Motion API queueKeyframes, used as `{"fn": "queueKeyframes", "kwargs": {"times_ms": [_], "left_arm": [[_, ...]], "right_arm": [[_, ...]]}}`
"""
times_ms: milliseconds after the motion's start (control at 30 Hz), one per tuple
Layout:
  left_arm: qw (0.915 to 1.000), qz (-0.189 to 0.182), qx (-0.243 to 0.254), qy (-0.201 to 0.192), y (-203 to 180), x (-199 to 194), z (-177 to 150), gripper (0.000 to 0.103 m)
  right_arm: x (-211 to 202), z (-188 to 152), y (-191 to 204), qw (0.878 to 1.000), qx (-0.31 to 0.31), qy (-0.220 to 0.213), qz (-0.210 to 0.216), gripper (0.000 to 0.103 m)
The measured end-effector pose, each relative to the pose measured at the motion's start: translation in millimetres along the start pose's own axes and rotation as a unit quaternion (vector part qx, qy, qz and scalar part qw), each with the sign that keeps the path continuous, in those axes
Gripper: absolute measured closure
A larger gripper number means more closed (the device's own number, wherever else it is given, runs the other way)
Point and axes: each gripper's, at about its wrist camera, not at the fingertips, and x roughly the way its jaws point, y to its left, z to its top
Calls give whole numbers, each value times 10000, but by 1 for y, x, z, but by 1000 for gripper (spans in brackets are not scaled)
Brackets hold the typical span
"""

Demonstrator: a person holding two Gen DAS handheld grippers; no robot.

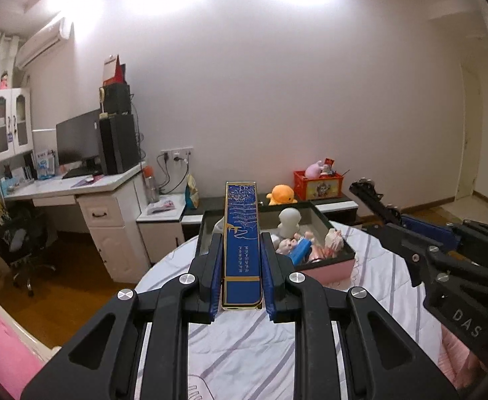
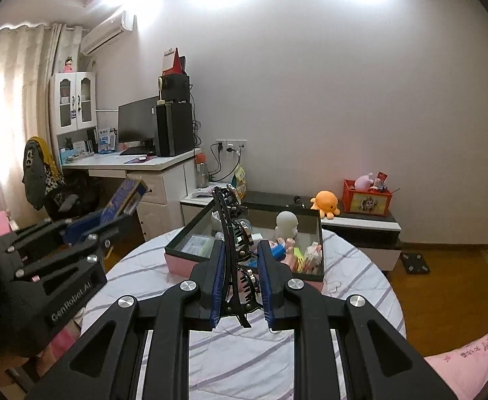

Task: Organize rigid objects
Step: 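Lift the blue-gold box and hair clip and carry them over the pink box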

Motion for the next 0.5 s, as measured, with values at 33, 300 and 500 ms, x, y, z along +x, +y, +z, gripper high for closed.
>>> {"fn": "queueKeyframes", "kwargs": {"times_ms": [33, 300, 500], "left_arm": [[10000, -9, 3, -19, 0, 0, 2, 83], [9998, -31, 194, 34, -4, 24, 15, 83], [9990, -79, 379, 244, -10, 79, 27, 83]], "right_arm": [[0, 2, 0, 10000, -18, -7, -9, 84], [17, 8, -9, 10000, -43, 37, -45, 84], [66, 16, -26, 9995, 1, 308, -73, 83]]}}
